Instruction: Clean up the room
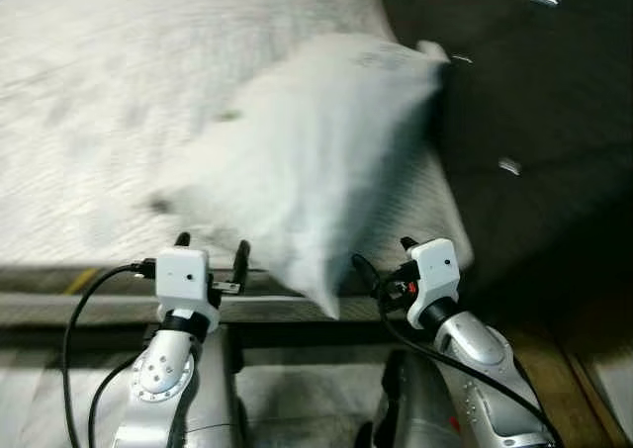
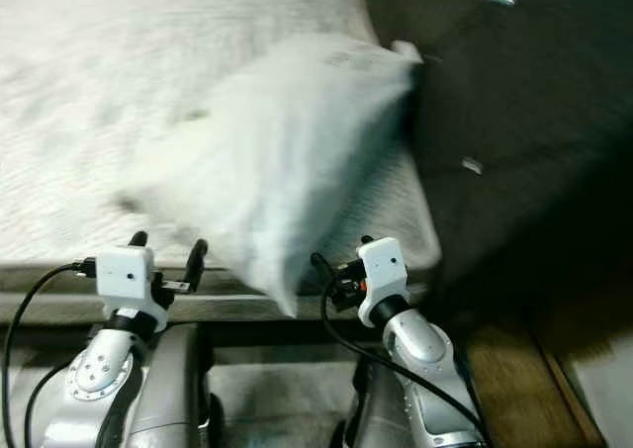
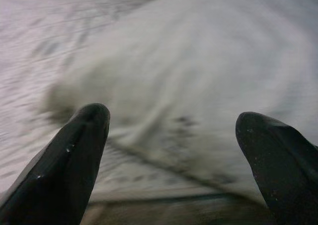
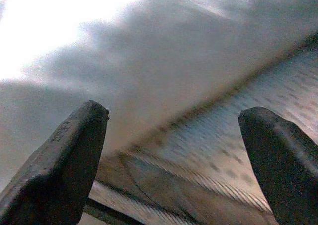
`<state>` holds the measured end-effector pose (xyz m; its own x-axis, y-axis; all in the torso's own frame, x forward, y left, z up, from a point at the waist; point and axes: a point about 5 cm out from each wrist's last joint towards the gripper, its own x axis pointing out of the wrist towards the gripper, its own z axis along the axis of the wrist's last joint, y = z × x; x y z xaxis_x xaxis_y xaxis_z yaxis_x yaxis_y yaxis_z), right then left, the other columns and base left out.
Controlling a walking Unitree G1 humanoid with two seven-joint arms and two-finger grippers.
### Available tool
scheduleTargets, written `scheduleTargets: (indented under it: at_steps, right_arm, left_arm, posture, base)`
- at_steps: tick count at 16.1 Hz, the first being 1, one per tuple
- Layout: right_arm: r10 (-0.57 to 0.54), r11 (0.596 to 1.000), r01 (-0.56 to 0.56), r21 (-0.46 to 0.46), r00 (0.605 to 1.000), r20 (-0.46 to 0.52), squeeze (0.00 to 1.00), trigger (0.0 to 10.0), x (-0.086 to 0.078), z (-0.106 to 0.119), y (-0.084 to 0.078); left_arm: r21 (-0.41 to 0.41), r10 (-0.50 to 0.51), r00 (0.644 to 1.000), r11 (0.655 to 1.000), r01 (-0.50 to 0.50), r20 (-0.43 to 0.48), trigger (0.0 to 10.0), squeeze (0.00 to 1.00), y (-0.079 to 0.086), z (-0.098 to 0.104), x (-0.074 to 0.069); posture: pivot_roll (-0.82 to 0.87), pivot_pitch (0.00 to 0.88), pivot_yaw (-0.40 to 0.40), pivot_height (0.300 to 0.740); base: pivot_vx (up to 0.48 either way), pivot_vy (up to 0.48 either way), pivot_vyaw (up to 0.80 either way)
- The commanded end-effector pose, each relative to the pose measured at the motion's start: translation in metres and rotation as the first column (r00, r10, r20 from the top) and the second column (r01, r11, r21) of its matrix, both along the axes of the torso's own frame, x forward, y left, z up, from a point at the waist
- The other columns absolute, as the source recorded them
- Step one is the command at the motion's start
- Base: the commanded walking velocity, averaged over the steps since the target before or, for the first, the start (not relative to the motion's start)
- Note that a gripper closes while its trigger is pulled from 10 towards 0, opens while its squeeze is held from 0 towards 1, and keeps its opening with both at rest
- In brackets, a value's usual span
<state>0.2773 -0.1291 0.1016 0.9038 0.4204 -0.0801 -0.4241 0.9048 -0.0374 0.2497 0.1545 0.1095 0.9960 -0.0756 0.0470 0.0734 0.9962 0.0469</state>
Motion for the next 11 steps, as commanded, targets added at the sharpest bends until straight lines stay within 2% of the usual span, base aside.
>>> scheduleTargets:
  at_steps: [1,5,9,11]
  right_arm:
    - [-0.010,1.000,0.010,0.000,1.000,-0.006,0.00,10.0,-0.0018,-0.0015,-0.0036]
    - [-0.007,1.000,0.007,0.019,1.000,-0.015,0.00,10.0,-0.0013,-0.0017,-0.0039]
    - [0.024,0.999,-0.024,0.034,0.999,-0.024,0.00,10.0,-0.0030,-0.0012,-0.0025]
    - [0.038,0.995,-0.029,0.098,0.995,-0.091,0.00,10.0,-0.0042,0.0024,-0.0100]
  left_arm:
    - [0.002,-0.010,1.000,1.000,0.010,-0.021,10.0,0.00,-0.0028,-0.0037,-0.0011]
    - [0.003,-0.009,1.000,1.000,0.009,-0.021,10.0,0.00,-0.0033,-0.0036,-0.0009]
    - [0.004,-0.005,1.000,1.000,0.006,-0.021,10.0,0.00,-0.0028,-0.0034,-0.0016]
    - [0.005,0.000,1.000,1.000,0.000,-0.026,10.0,0.00,-0.0006,-0.0037,-0.0022]
  posture:
    - [-0.03,0.216,-0.089,0.545]
    - [-0.03,0.219,-0.089,0.545]
    - [-0.02,0.222,-0.089,0.515]
    - [-0.02,0.228,-0.085,0.515]
  base:
    - [0.000,0.000,0.00]
    - [0.000,0.000,0.00]
    - [0.000,0.000,0.00]
    - [0.000,0.000,0.00]
